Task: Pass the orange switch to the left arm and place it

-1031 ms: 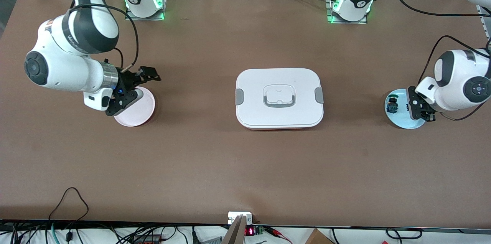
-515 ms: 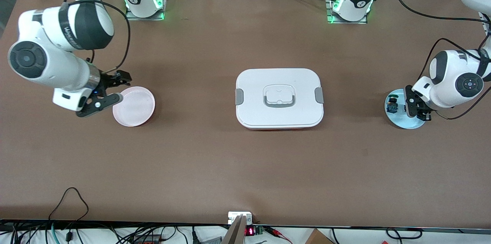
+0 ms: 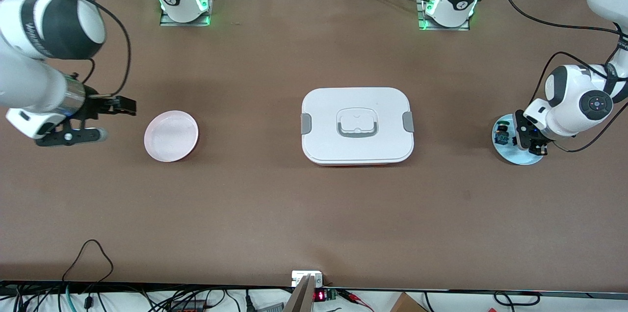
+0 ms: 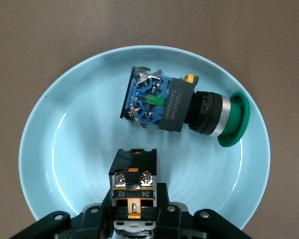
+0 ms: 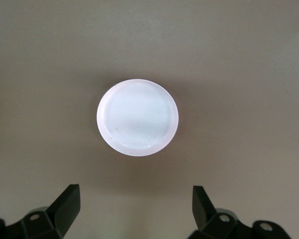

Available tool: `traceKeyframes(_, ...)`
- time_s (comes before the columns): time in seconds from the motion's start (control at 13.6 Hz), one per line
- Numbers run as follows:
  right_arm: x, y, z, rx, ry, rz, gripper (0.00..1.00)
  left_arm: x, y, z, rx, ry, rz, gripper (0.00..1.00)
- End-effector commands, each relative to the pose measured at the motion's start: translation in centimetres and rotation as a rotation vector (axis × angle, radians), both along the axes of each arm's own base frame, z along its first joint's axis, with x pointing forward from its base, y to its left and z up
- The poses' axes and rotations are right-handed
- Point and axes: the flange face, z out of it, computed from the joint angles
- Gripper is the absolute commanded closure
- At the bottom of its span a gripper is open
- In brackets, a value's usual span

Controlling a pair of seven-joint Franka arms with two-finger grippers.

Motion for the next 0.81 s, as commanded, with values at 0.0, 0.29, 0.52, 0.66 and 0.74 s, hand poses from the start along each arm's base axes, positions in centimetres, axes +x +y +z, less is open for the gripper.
traceKeyframes(0.0,-0.9,-1.2,3.5,-0.018,0.014,-0.048,0.0,0.1,0.4,0.6,0.012,-0.015,-0.034,0.29)
traceKeyframes(0.29,-0.8,-4.6,3.8,-0.018,0.011,-0.094,0.0,0.5,0.5,2.4,0.031,-0.03,-0.038,0.0)
traceKeyframes(0.52,-0.7,-4.6,4.1,-0.023,-0.005,-0.094,0.0,1.0,0.3,6.5,0.082,0.005,-0.032,0.0)
traceKeyframes(0.66,-0.7,-4.6,3.7,-0.023,-0.007,-0.093,0.0,2.2,-0.5,10.7,0.111,0.06,-0.003,0.0)
traceKeyframes(0.74,-0.7,-4.6,3.3,-0.024,-0.02,-0.09,0.0,3.1,-0.6,12.7,0.095,0.093,0.056,0.0)
